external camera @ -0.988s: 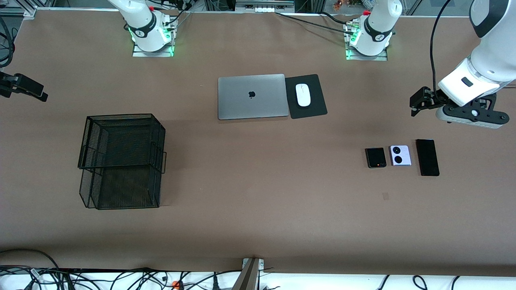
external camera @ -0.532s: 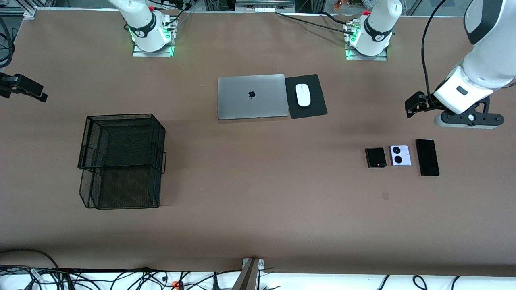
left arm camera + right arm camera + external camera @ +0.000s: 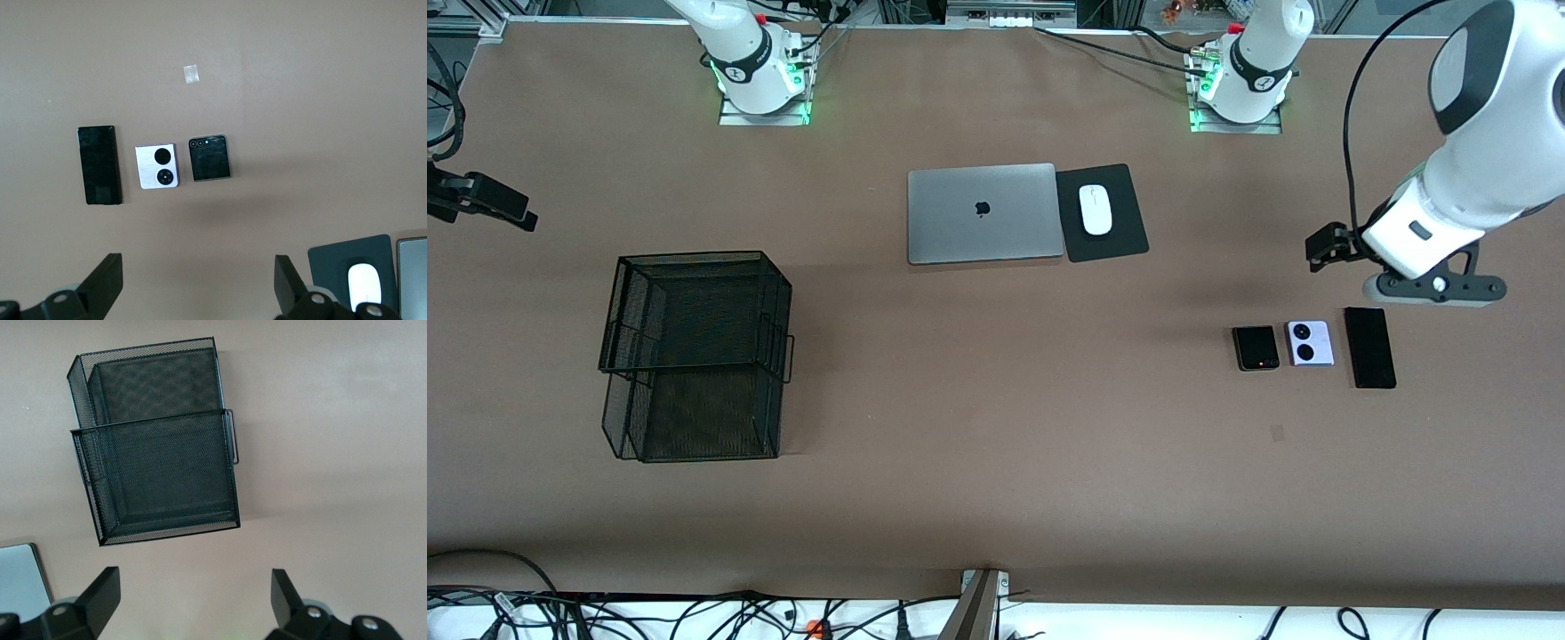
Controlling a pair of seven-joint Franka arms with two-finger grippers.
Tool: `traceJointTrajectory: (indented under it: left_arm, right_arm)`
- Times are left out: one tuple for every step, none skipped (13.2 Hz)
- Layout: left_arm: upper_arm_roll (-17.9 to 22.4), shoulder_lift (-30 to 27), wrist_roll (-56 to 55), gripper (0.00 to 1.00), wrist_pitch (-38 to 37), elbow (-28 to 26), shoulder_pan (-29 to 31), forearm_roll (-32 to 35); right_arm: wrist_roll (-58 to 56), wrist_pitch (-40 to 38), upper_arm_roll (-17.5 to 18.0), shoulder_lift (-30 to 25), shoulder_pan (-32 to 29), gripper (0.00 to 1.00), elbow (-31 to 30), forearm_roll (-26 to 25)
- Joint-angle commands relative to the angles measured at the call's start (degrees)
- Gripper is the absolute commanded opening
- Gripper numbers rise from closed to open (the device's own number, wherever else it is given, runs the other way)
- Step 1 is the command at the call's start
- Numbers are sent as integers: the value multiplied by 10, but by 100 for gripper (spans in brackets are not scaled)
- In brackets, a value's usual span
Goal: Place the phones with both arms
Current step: 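Reach the left gripper down toward the small black flip phone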
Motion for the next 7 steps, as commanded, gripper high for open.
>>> traceJointTrajectory:
  left_arm:
    - [2,42,-2,100,30,13,4,15]
    - [5,61,-2,100,51,9,6,15]
    - [5,75,-2,100,71,5,8,16]
    - [5,91,-2,100,86,1,11,16]
    - [6,112,-2,100,109,-1,14,16]
    - [5,133,-2,100,137,-7,19,16]
    - [5,149,-2,100,170,-16,21,16]
  right_arm:
    - [-7,-1,2,0,-1,100,7,-3]
    - [-6,-1,2,0,-1,100,7,-3]
    - [-7,-1,2,1,-1,100,7,-5]
    - [-8,-3,3,3,0,100,7,-5]
    - [-7,-2,3,3,0,100,5,-4]
    - [-7,-1,3,3,0,100,6,-4]
    - [-7,-1,3,3,0,100,6,-5]
